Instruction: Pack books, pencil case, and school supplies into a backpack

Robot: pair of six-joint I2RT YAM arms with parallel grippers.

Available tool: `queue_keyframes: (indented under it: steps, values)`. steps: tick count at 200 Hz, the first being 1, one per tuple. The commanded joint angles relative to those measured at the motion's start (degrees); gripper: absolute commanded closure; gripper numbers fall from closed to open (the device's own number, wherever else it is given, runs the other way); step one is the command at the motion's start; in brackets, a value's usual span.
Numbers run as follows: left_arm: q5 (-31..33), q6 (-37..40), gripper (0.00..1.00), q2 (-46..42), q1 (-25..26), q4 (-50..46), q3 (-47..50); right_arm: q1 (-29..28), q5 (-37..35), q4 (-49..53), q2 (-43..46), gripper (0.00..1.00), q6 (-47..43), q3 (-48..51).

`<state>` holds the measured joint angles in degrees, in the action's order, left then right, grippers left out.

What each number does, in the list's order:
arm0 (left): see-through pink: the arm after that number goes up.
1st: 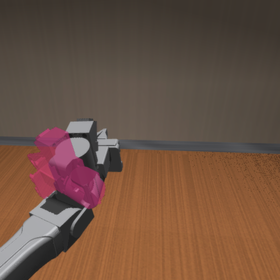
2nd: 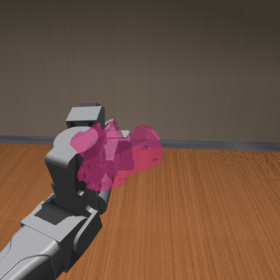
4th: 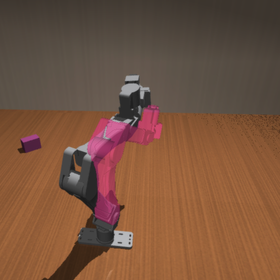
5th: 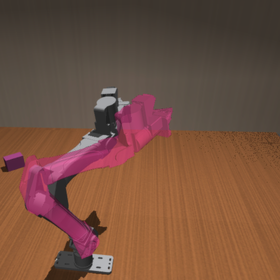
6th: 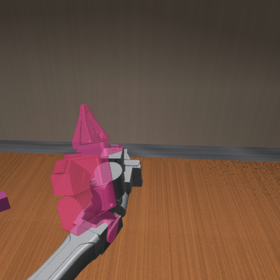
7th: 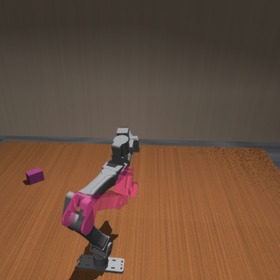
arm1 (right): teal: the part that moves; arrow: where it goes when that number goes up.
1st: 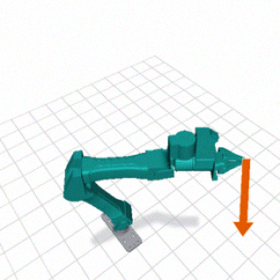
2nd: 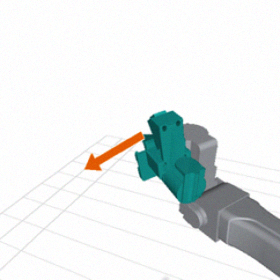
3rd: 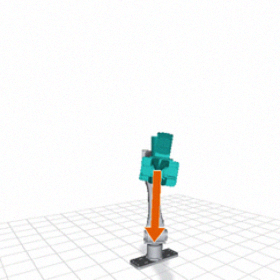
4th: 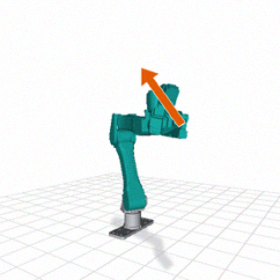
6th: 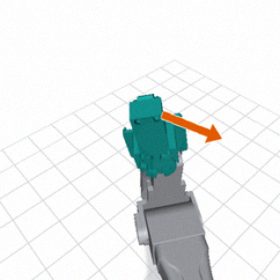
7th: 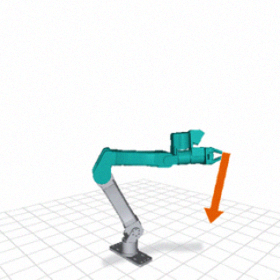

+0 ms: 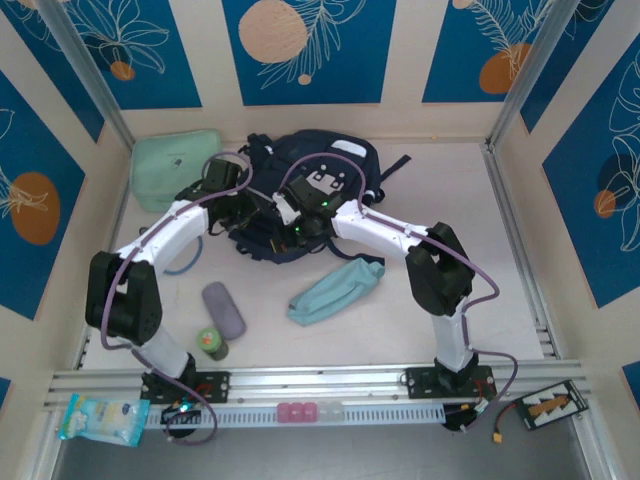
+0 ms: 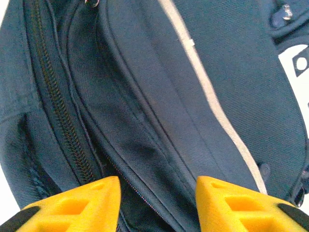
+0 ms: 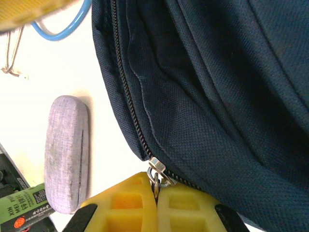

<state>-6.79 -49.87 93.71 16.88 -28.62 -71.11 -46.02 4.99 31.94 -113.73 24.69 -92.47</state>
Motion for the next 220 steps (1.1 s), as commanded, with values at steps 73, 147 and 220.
queue_keyframes:
  steps: [73, 147, 220]
  values:
    - [10.12, -2.83, 0.66, 0.33, 0.55, -10.38, -1.09, -0.38, 2.93, -3.80, 0.69, 1.00, 1.94, 1.16]
    - [6.96, -3.64, 0.66, 3.31, 0.83, -8.99, -0.87, -0.39, 2.76, -3.32, 0.59, 1.00, 2.10, 0.93]
    - [12.07, -3.21, 0.63, 1.65, 1.09, -11.10, -1.09, -0.21, 2.04, -3.14, 0.44, 1.00, 2.54, 1.31]
